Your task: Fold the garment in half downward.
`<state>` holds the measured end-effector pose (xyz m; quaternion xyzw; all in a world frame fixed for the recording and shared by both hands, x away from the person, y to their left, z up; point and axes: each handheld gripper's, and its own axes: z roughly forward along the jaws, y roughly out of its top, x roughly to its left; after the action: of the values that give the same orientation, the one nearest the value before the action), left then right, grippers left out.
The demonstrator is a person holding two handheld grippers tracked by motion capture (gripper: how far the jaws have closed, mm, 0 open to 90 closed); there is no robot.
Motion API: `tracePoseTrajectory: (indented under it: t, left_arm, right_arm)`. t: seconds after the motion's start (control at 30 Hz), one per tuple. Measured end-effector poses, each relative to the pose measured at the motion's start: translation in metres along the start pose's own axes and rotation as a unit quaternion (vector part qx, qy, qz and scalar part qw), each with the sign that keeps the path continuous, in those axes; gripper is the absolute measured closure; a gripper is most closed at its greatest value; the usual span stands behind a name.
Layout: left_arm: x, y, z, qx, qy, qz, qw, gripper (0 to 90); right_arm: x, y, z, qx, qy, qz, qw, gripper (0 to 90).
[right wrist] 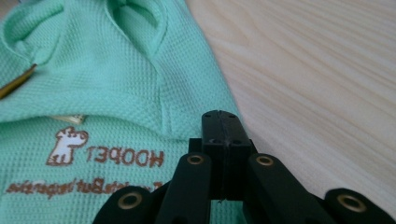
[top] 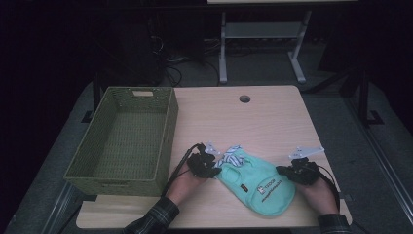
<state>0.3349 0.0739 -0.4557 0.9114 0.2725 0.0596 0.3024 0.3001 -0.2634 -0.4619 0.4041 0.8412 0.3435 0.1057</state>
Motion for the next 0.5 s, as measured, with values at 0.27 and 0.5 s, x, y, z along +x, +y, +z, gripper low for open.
tracePoseTrajectory:
  t: [0.27,0.5]
  left_arm:
    - [-0.001,0.000,0.000,0.000,-0.006,-0.004,1.0000,78.7]
    - [0.000,0.000,0.000,0.000,-0.008,-0.006,1.0000,79.1]
  right_arm:
    - [0.026,0.012,-0.004,-0.034,0.026,-0.024,0.9988,89.6]
    - [0.052,0.022,0.011,-0.030,0.057,-0.045,0.9969,89.6]
